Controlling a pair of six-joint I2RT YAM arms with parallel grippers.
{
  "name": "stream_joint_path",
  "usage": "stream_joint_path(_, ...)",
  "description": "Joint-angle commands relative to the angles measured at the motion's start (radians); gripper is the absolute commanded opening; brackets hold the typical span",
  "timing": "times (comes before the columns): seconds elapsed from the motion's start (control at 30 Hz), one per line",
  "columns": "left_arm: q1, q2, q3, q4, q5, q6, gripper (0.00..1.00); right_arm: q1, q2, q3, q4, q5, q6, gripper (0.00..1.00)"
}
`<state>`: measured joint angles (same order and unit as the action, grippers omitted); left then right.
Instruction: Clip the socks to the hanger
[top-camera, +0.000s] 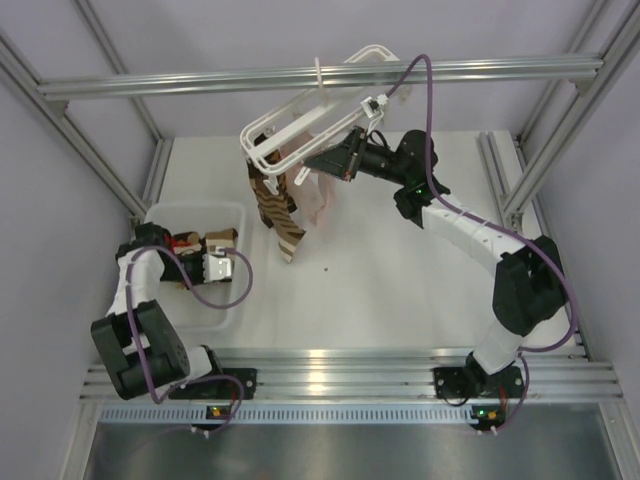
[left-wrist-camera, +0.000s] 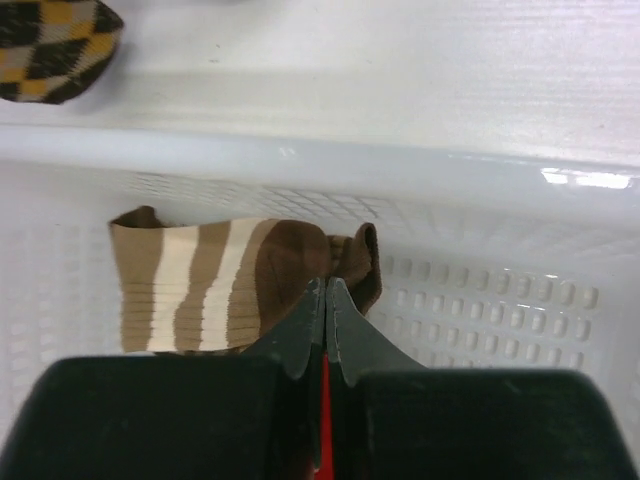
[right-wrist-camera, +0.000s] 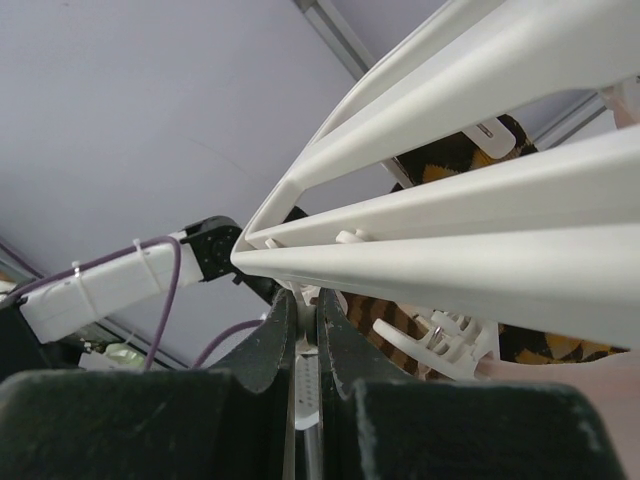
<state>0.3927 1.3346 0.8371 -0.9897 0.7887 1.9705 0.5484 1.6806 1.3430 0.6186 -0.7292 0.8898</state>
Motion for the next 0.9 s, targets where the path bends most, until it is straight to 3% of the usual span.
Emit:
stream_joint_path(0.0,0.000,-0.107,0.054,-0.089,0.128,0.570,0.00,-0.008,0.002,0.030,-0.011,0.005,-0.017,0.00)
stream_joint_path(0.1,-0.002,-0.169,0.088,-0.020,0.194,0.302,0.00,-0.008,-0.001,0.030,-0.017,0.005,-0.026,0.00)
stream_joint_path(0.13,0.000,-0.213,0.095,0.084,0.211,0.189,0.00,-0.008,-0.004,0.028,-0.017,0.007,-0.028,0.00)
stream_joint_path(0.17,0.000,-0.238,0.102,0.168,0.227,-0.066,0.00,-0.010,-0.004,0.028,-0.017,0.007,-0.028,0.00)
stream_joint_path(0.2,0.000,-0.288,0.106,0.250,0.230,-0.210,0.00,-0.008,-0.005,0.027,-0.020,0.005,-0.029,0.00)
stream_joint_path(0.23,0.000,-0.311,0.105,0.446,0.219,-0.361,0.00,-0.008,-0.007,0.027,-0.022,0.005,-0.032,0.00)
stream_joint_path(0.27,0.000,-0.336,0.103,0.530,0.183,-0.648,0.00,-0.008,-0.010,0.027,-0.023,0.005,-0.035,0.00)
stream_joint_path(0.33,0.000,-0.386,0.123,0.653,0.141,-0.927,0.00,-0.008,-0.015,0.024,-0.026,0.005,-0.040,0.00)
stream_joint_path(0.43,0.000,-0.426,0.209,0.645,0.075,-1.188,0.00,-0.008,-0.019,0.021,-0.026,0.007,-0.043,0.00)
stream_joint_path(0.6,0.000,-0.492,0.328,0.496,-0.008,-1.386,0.00,-0.008,-0.032,0.010,-0.026,0.008,-0.052,0.00)
stream_joint_path(0.87,0.000,-0.603,0.352,0.309,0.047,-1.567,0.00,-0.008,-0.041,-0.007,-0.016,0.004,-0.054,0.00)
